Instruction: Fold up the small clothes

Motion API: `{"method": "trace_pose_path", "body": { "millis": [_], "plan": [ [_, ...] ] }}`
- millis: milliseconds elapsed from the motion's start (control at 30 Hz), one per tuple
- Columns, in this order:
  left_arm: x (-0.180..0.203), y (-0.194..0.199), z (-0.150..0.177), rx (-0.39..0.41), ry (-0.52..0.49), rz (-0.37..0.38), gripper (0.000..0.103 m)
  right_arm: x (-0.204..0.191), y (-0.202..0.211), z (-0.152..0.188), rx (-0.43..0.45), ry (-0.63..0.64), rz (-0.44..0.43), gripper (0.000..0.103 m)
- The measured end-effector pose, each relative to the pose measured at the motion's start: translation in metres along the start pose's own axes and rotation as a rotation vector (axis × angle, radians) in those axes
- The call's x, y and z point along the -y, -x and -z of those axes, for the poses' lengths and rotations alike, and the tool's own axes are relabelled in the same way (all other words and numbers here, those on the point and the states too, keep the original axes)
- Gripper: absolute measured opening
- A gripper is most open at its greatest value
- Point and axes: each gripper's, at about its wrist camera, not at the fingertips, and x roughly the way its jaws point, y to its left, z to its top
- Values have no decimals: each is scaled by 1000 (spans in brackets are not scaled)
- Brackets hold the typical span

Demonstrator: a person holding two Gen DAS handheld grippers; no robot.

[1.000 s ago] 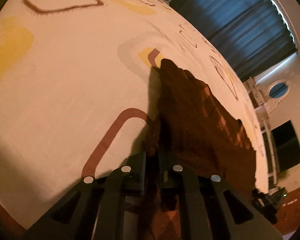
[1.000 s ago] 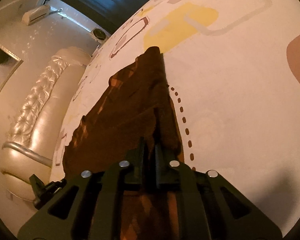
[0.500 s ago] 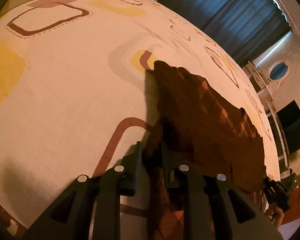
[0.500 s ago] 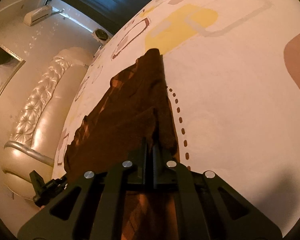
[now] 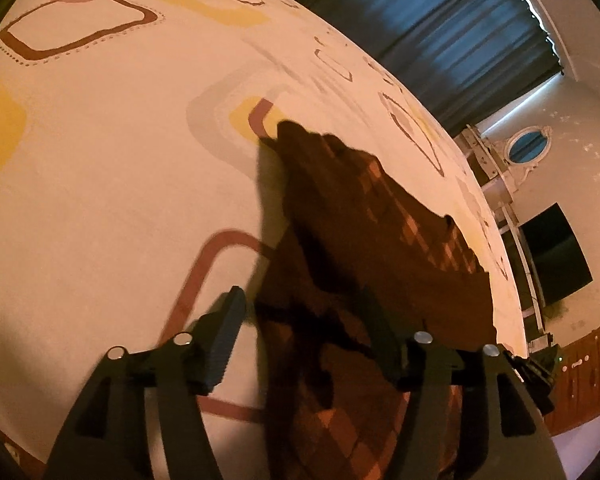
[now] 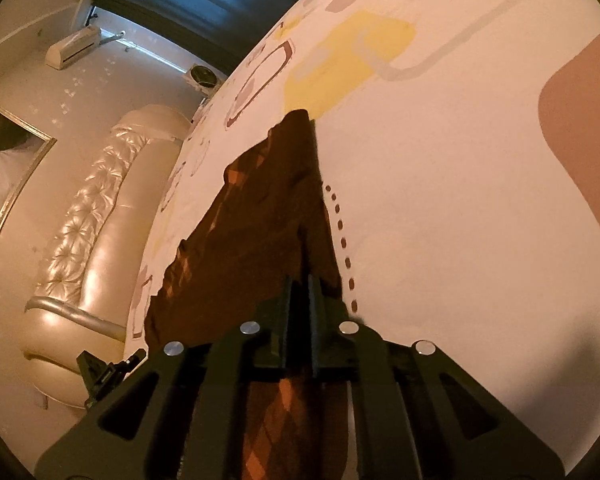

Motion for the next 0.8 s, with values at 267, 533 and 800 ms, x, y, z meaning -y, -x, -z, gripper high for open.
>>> {"method": "trace_pose_path", "body": {
  "millis": [267, 533, 800],
  "plan": [
    [3, 10, 24, -83, -42, 59, 67, 12, 9, 0, -121, 6, -51, 34],
    [13, 34, 72, -217, -170, 145, 73, 24, 31, 20, -368, 63, -166, 35],
    [7, 33, 87, -305, -142, 205, 73, 10, 39, 61, -509, 164, -255, 36]
  ]
}}
